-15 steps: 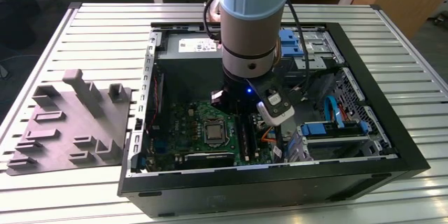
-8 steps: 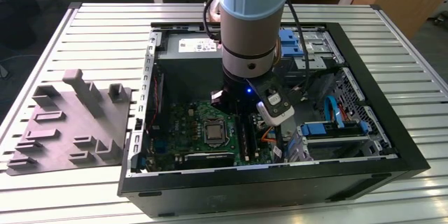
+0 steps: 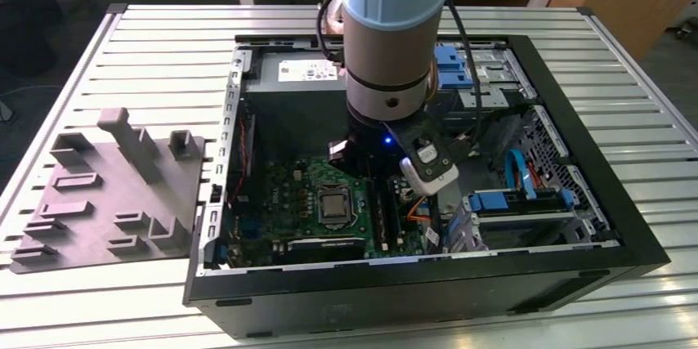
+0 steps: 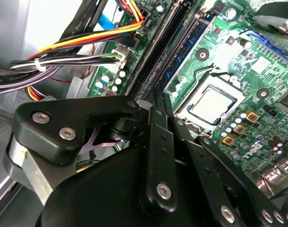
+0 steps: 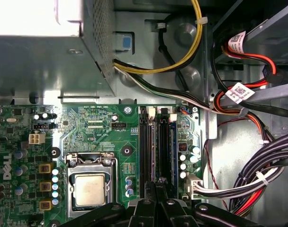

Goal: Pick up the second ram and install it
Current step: 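Insert the second ram into the second slot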

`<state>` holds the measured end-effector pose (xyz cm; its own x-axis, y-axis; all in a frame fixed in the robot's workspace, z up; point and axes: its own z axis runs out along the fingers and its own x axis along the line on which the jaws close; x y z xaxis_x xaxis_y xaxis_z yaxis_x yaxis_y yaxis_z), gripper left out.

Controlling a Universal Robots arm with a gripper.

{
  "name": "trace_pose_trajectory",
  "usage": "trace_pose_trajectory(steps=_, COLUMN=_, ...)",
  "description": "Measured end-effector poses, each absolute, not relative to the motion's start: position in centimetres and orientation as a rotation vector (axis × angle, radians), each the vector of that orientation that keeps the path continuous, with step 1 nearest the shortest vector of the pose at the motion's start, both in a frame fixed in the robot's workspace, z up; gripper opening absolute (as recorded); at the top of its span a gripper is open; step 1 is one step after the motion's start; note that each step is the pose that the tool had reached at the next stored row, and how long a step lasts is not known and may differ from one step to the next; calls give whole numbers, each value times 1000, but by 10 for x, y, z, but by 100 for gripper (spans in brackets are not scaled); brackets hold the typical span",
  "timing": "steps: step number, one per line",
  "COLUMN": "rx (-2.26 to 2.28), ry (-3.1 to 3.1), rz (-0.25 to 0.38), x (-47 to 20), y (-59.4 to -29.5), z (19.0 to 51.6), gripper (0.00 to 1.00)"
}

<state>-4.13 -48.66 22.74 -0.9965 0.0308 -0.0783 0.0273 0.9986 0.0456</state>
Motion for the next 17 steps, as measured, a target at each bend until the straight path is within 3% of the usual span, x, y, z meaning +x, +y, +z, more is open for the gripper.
trace_pose_trajectory(steps=17, rx=45, ry=3061, rz=68, x=-41, y=-487, z=227, gripper=11)
